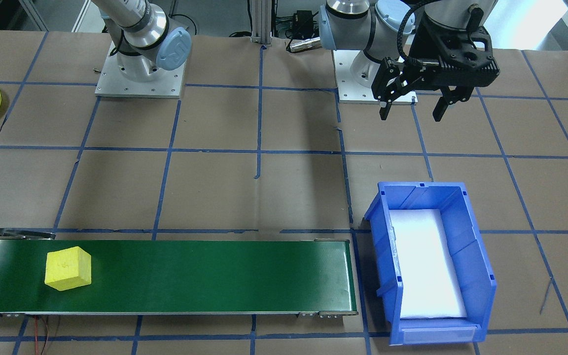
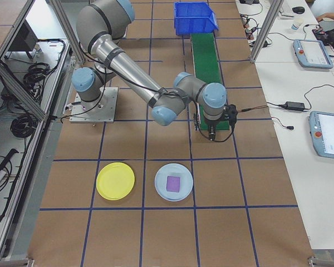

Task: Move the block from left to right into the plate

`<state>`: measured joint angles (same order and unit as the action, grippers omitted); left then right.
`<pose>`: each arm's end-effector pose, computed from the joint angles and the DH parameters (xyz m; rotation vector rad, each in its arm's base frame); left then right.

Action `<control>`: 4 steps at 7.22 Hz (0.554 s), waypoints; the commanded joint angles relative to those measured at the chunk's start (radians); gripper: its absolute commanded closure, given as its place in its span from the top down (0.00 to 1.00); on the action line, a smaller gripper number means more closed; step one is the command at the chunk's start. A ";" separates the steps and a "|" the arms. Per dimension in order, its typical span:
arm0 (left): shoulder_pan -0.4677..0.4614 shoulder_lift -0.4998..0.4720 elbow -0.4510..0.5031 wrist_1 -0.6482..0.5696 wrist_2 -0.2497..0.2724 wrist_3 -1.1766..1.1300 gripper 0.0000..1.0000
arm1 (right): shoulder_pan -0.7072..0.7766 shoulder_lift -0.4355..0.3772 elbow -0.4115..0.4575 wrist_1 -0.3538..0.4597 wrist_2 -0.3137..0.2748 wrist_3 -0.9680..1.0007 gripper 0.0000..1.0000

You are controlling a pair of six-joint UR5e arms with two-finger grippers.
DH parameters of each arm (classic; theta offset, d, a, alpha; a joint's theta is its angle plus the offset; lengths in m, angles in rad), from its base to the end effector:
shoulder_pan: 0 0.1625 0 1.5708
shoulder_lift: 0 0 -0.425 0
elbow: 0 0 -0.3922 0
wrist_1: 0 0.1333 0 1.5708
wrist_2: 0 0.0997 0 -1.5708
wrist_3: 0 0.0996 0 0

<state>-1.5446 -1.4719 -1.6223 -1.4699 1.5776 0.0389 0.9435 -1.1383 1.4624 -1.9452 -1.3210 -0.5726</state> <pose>-0.1204 -0.4664 0.5202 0.0190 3.1214 -0.2314 -0.2562 -0.6225 0.3321 0.0714 2.9507 -0.2705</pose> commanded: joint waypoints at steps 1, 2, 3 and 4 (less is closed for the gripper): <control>0.000 0.001 0.002 0.000 -0.002 -0.001 1.00 | 0.150 0.005 -0.004 -0.008 0.032 0.023 1.00; 0.000 0.002 0.004 -0.001 0.001 0.001 1.00 | 0.187 0.015 0.002 -0.011 0.037 0.026 1.00; 0.000 0.002 0.002 -0.001 -0.002 0.001 1.00 | 0.219 0.031 0.006 -0.011 0.043 0.027 1.00; 0.000 0.002 0.002 -0.001 -0.002 0.001 1.00 | 0.241 0.043 0.015 -0.012 0.043 0.020 1.00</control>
<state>-1.5447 -1.4699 -1.6195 -1.4709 1.5762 0.0397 1.1494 -1.1112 1.4684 -1.9557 -1.2807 -0.5483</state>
